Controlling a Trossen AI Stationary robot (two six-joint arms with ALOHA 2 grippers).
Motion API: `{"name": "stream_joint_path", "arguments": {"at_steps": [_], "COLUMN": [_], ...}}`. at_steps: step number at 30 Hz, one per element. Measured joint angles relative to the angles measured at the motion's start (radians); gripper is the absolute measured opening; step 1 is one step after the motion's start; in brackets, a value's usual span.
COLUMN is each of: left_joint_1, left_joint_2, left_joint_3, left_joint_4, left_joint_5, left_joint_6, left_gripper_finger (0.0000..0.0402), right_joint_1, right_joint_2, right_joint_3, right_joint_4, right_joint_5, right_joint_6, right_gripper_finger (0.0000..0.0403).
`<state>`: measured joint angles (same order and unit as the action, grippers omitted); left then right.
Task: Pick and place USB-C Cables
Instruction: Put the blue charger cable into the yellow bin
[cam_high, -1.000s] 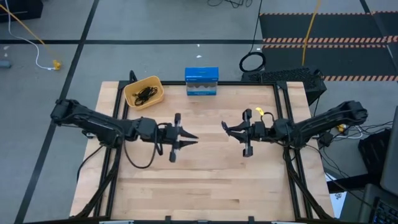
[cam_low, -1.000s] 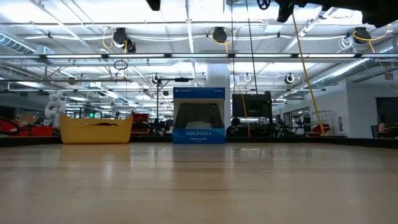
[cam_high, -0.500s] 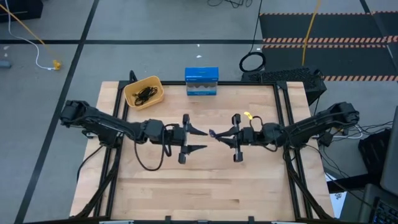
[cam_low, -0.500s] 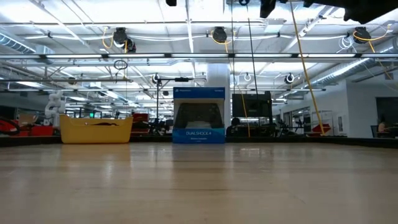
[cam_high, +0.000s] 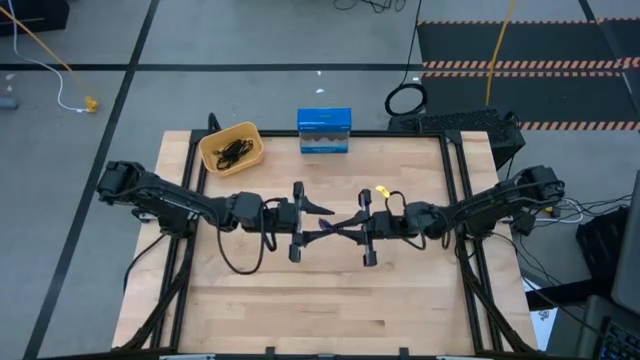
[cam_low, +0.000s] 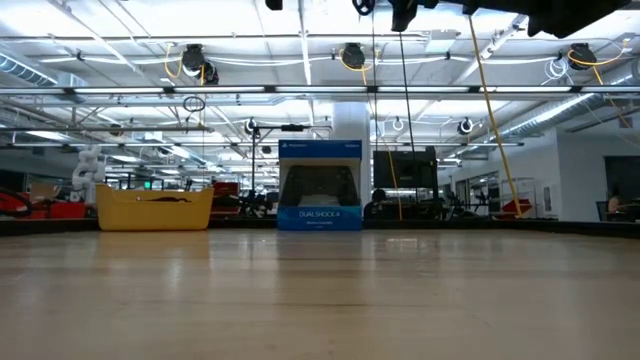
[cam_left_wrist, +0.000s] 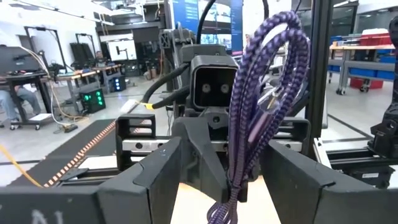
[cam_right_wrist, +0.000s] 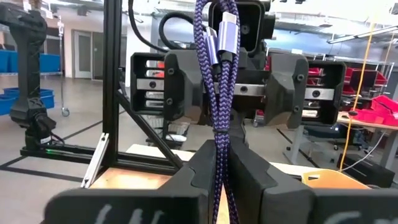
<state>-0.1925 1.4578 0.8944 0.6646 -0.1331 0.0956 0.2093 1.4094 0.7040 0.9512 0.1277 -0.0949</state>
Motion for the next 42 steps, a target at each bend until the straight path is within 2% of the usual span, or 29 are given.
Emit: {"name": "stream_joint_path", "arguments": {"at_steps": [9, 19, 30, 33, 38, 42], "left_joint_1": [0.0, 0.0, 0.0, 0.001, 0.0, 0.0], "left_joint_2": [0.0, 0.0, 0.0, 0.0, 0.0, 0.0], "left_joint_3": [0.0, 0.0, 0.0, 0.0, 0.0, 0.0], "left_joint_4": [0.0, 0.0, 0.002, 0.002, 0.001, 0.0], "left_joint_5": [-0.001, 0.015, 0.07, 0.08, 0.082, 0.085], "left_joint_6": [0.003, 0.005, 0.032, 0.034, 0.033, 0.033], "left_gripper_finger": [0.0204, 0.0103, 0.0022, 0.0018, 0.0033, 0.0033], "right_joint_1": [0.0, -0.002, -0.007, -0.006, -0.006, -0.006], "right_joint_2": [0.0, 0.0, 0.0, 0.0, 0.0, -0.001], "right_joint_3": [0.0, 0.0, 0.0, 0.0, 0.0, 0.0], "right_joint_4": [0.009, 0.01, 0.01, 0.01, 0.01, 0.01], "right_joint_5": [0.005, 0.009, 0.005, 0.002, 0.002, 0.003], "right_joint_6": [0.0, 0.0, 0.003, 0.002, -0.003, 0.002], "right_gripper_finger": [0.0027, 0.0027, 0.0027, 0.0027, 0.0028, 0.0041]}}
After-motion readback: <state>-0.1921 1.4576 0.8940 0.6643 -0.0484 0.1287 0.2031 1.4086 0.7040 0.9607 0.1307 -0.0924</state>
